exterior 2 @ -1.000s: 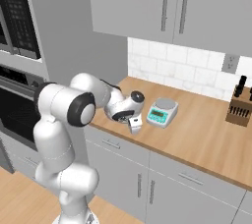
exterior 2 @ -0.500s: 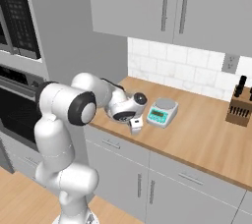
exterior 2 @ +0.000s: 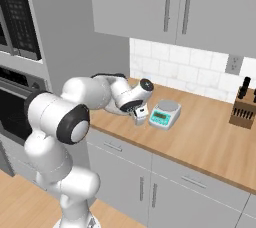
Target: Take the meat container that has the steak and place it on the second highest rack of the freezer. Then take the vegetable container that has the lime and cucumber and place it on the highest rack of the freezer.
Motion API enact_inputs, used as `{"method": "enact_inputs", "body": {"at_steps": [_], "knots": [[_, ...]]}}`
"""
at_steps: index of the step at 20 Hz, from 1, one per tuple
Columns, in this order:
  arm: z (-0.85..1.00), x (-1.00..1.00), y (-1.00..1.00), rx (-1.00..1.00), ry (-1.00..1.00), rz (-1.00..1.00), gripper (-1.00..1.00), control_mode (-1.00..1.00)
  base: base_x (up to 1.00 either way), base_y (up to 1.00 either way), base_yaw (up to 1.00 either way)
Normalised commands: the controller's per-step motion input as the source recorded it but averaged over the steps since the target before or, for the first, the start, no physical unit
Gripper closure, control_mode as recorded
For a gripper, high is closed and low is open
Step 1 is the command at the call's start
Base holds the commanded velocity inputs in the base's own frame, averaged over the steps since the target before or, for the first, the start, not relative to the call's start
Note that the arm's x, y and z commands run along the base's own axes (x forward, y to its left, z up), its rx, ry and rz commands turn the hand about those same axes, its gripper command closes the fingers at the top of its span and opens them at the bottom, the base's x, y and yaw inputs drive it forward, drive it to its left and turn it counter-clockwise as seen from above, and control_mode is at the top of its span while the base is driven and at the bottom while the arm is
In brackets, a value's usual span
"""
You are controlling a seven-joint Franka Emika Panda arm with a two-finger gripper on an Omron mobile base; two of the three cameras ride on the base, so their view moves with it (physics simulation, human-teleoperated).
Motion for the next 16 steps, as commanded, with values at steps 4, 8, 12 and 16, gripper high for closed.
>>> {"method": "enact_inputs", "body": {"at_steps": [4,8,12,16], "knots": [[0.82,-0.76,-0.20,0.00,-0.07,0.38,1.00,-1.00,0.00,0.00,0.00],[0.57,-0.97,-0.32,0.00,-0.11,0.39,1.00,-1.00,0.00,0.00,0.00],[0.47,-0.95,-0.14,-0.01,-0.12,0.41,1.00,-1.00,0.00,0.00,0.00],[0.39,-0.75,0.00,-0.09,-0.21,0.44,1.00,-1.00,0.00,0.00,0.00]]}}
